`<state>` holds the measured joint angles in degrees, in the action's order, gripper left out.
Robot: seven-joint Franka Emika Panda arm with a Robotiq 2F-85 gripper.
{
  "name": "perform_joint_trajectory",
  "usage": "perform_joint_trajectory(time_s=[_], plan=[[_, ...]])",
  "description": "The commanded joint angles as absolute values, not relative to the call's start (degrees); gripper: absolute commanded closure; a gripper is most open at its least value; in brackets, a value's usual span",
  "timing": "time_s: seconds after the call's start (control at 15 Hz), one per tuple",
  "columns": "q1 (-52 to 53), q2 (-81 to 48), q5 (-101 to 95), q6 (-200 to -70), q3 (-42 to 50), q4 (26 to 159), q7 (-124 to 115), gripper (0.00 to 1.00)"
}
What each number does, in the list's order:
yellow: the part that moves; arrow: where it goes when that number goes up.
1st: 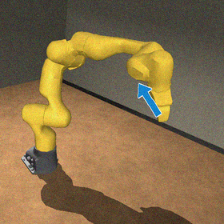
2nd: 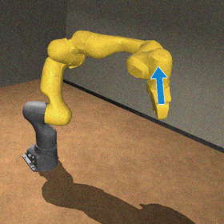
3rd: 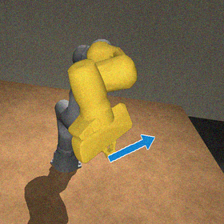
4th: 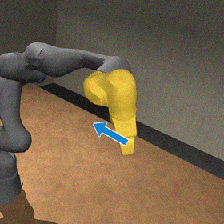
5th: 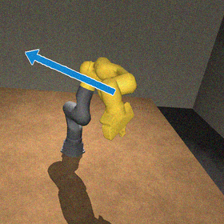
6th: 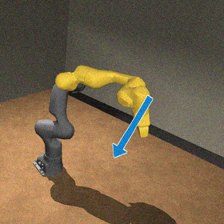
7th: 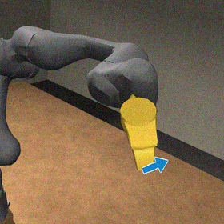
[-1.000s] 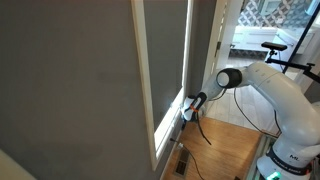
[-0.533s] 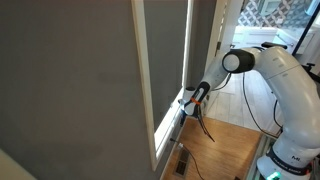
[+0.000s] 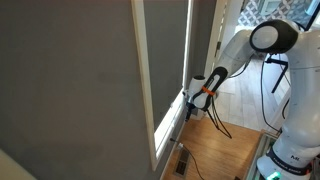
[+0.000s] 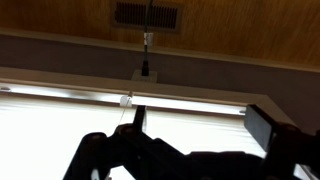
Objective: Pull the blinds downwards
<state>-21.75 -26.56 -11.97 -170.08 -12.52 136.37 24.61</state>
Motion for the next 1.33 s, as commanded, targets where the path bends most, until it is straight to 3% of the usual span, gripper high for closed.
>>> perform_joint_trajectory(time_s=[0.0,0.33,0.53,1.2,1.27], plan=[[-24.36,-12.1,-6.85,-169.63,-16.2,147.21,28.08,0.0],[-32.67,-0.2,13.51,-168.46,-29.47,147.87,35.15,0.0],[-30.68,7.72,27.5,-162.94,-29.54,144.51,37.67,0.0],[-39.68,29.95,12.69,-132.63,-33.84,142.34,1.46,0.0],[-28.24,23.83,6.68,-138.2,-23.15,142.34,0.86,0.0]])
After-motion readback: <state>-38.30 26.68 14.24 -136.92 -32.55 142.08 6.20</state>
